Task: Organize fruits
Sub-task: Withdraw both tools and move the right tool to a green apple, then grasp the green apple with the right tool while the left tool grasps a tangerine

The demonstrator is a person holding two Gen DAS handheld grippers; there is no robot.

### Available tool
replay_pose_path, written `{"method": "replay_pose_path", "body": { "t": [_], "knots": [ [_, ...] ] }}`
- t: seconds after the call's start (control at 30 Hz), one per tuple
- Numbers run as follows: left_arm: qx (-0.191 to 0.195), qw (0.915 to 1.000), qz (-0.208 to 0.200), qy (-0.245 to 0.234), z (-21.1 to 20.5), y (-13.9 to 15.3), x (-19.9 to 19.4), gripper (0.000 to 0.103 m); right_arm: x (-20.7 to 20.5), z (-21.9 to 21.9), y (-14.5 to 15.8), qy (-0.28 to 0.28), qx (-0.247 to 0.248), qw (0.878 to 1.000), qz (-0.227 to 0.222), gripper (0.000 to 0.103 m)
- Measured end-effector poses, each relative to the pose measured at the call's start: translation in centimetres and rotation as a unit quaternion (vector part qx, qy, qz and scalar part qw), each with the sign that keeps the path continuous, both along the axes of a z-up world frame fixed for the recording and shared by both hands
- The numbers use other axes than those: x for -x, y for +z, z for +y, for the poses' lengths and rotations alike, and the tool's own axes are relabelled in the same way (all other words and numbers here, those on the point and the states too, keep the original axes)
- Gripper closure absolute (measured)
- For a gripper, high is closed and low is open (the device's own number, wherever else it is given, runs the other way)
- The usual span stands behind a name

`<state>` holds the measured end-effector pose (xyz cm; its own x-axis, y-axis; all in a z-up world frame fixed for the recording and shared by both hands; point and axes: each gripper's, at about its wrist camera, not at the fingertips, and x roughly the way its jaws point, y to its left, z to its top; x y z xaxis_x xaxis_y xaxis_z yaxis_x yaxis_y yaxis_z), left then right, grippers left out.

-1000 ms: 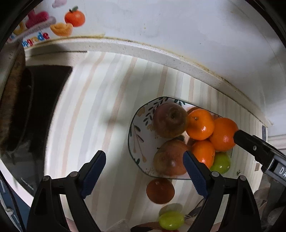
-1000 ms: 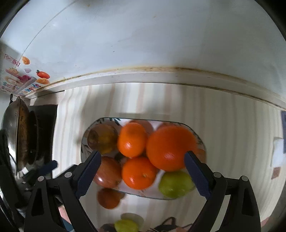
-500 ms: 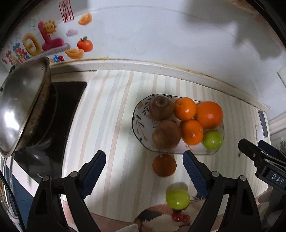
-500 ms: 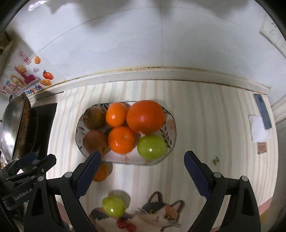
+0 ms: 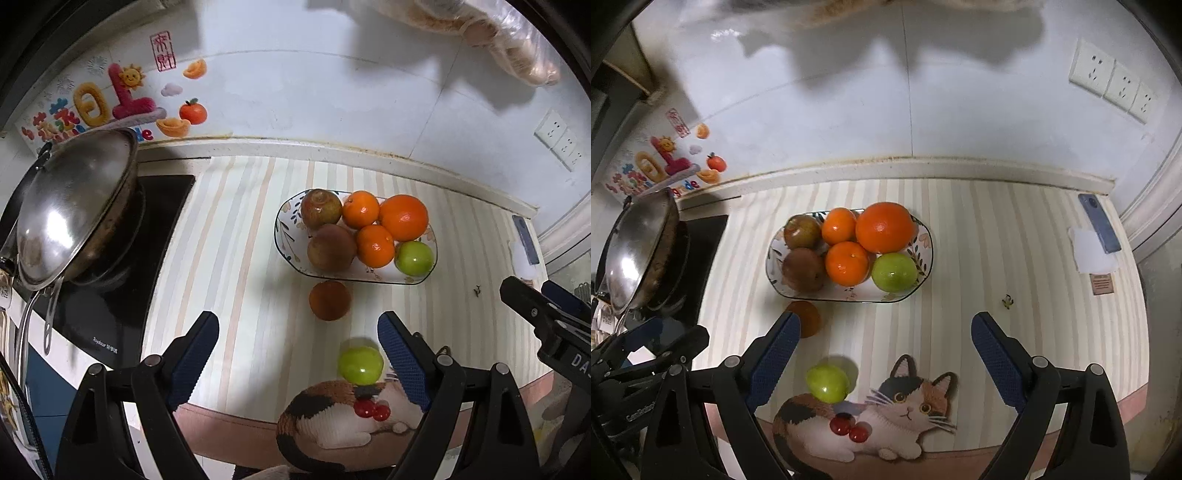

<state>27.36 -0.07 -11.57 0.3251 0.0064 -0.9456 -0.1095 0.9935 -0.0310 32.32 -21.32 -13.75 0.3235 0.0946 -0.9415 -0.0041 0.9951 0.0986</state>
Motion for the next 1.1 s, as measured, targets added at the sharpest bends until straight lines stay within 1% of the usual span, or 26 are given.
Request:
{"method": "replay_pose_path", "body": {
  "t": [0.1,0.23,0.3,0.37,0.47,0.53,0.57,0.6,0.63,0.7,0.77,0.83,0.9,0.97,1.0,1.03,1.07,1.1],
  "knots": [
    [0.005,0.9999,-0.01,0.005,0.0,1.0,0.8,0.015,1.0,0.1,1.3,-0.003,-0.005,1.0,-0.01,0.007],
    [0.002,0.9997,-0.026,0.003,-0.1,2.2,1.4,0.015,1.9,0.2,2.4,-0.006,-0.019,1.0,-0.017,0.007],
    [0.0,0.9996,-0.028,0.002,-0.2,2.2,1.6,0.015,2.1,0.1,2.3,-0.008,-0.03,0.999,-0.012,0.007],
    [-0.002,0.9997,-0.025,0.004,0.0,1.6,1.8,0.015,2.1,0.2,1.3,-0.003,-0.045,0.999,0.0,0.007],
    [-0.008,1.0,0.001,0.002,0.1,-0.4,1.7,0.015,2.0,0.9,-1.7,0.005,-0.062,0.997,0.039,0.007],
    [-0.013,0.9997,0.021,0.003,0.3,-2.4,1.7,0.012,1.9,1.6,-4.9,0.012,-0.07,0.994,0.08,0.007],
    [-0.025,0.999,0.037,0.006,0.5,-3.7,1.6,0.012,1.9,2.0,-6.5,0.013,-0.08,0.992,0.098,0.007],
    [-0.029,0.9984,0.048,0.008,0.8,-4.7,1.6,0.012,1.8,2.3,-8.3,0.013,-0.087,0.989,0.117,0.007],
    [-0.028,0.998,0.056,0.011,1.0,-5.4,1.5,0.012,1.8,2.7,-10.2,0.015,-0.097,0.986,0.135,0.007],
    [-0.022,0.996,0.083,0.023,1.8,-7.5,1.4,0.012,1.9,3.2,-12.8,0.014,-0.11,0.981,0.16,0.008],
    [-0.016,0.9943,0.1,0.034,2.4,-8.8,1.3,0.012,2.1,4.0,-15.6,0.012,-0.135,0.972,0.191,0.008],
    [-0.014,0.9925,0.114,0.044,2.8,-9.9,1.1,0.012,2.0,4.6,-18.0,0.01,-0.147,0.966,0.213,0.012],
    [-0.003,0.9907,0.124,0.055,3.2,-10.6,0.7,0.012,2.0,5.3,-19.9,0.01,-0.15,0.962,0.23,0.015],
    [0.008,0.9899,0.128,0.06,3.2,-11.1,0.1,0.012,2.1,5.9,-21.5,0.014,-0.151,0.958,0.242,0.022],
    [0.018,0.9893,0.129,0.065,3.1,-11.3,-0.5,0.012,2.1,6.3,-22.2,0.019,-0.146,0.957,0.249,0.035],
    [0.024,0.989,0.13,0.067,3.1,-11.4,-0.8,0.012,2.2,6.6,-22.5,0.022,-0.149,0.956,0.251,0.04],
    [0.033,0.9886,0.13,0.068,2.9,-11.6,-1.5,0.012,2.2,6.7,-22.5,0.027,-0.144,0.957,0.25,0.04],
    [0.043,0.9883,0.131,0.066,2.6,-11.8,-2.2,0.012,2.1,6.9,-22.4,0.036,-0.129,0.96,0.248,0.04]
  ]
}}
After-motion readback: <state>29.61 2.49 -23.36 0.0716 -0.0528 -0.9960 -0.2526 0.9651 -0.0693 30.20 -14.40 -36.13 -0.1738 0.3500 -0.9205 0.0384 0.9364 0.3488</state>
